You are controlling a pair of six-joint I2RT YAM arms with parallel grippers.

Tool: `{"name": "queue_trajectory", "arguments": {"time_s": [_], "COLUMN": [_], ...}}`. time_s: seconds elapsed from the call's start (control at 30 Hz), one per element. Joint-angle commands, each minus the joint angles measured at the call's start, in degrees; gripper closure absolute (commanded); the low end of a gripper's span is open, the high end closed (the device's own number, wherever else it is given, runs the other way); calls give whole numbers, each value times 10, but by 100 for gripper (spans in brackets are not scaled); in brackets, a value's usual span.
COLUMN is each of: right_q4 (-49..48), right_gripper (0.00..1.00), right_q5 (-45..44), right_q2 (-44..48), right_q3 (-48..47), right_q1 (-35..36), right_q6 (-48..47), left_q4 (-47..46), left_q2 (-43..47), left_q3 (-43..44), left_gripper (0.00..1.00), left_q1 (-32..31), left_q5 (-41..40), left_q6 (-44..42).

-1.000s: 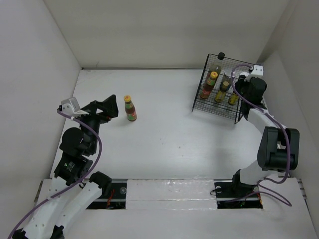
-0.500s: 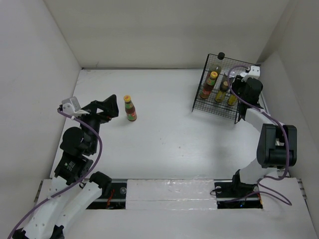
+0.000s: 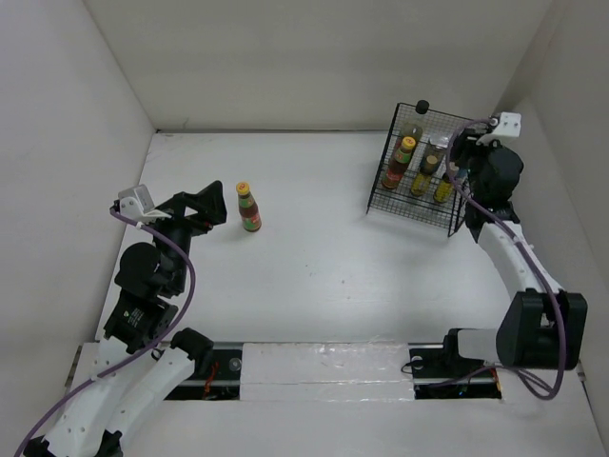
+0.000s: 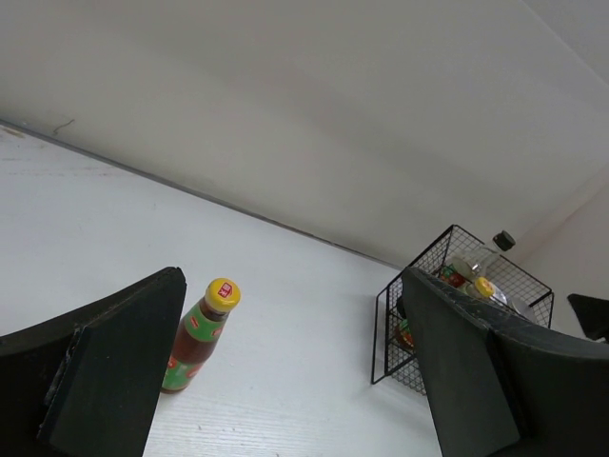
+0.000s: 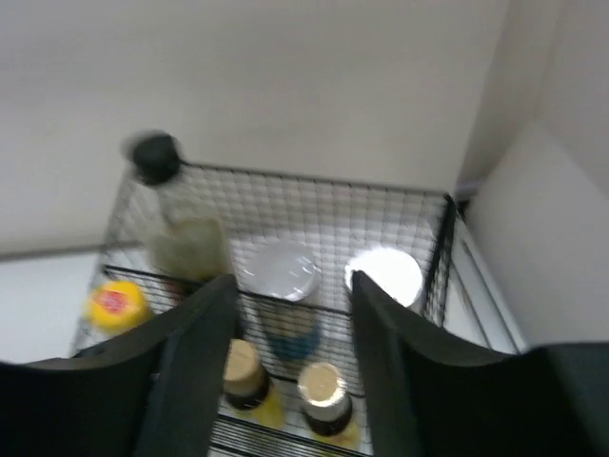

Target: Organize the condiment bottles

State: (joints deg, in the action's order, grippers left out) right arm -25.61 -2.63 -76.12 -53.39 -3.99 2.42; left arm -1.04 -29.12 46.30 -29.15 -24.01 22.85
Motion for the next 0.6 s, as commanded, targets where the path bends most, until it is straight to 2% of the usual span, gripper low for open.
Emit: {"name": "queue_trajectory", "arguments": {"time_s": [0.0,0.03,0.1,0.17,0.23,0.27,0.3,0.33,0.43,0.57], "right_q4": [-22,-17,-17,5,24,24,29,29,55,65], "right_gripper": [46,64,78,83,82,76,59,48,22,11], "right_q5": [48,86,124,185,229,269,285,293,308,336], "right_q2": [39,33,16,-9,-56,-72,-89,-126,-201,-289], "right_q3": [-4,-15,-33,-71,-99,-109,-132,-145,-189,-250], "right_q1": [39,73,118,197,247,296,319,342,414,457], "right_q6": [-10,-16,-38,-63,-93,-102,-112,-128,-155,-167], "left_q4": [-24,-24,-24,-24,-24,-24,-24,-24,-24,-24], "left_q2": [1,1,1,7,19,19,26,26,31,36], "left_q3": [8,8,8,8,3,3,3,3,3,3], "left_gripper": [7,7,7,7,7,7,7,7,7,7], "left_q1": [1,1,1,1,1,1,1,1,1,1], "left_q5": [0,0,-7,-12,-23,-30,-30,-30,-36,-36], "left_q6": [-4,-4,-4,2,2,2,2,2,2,2]}}
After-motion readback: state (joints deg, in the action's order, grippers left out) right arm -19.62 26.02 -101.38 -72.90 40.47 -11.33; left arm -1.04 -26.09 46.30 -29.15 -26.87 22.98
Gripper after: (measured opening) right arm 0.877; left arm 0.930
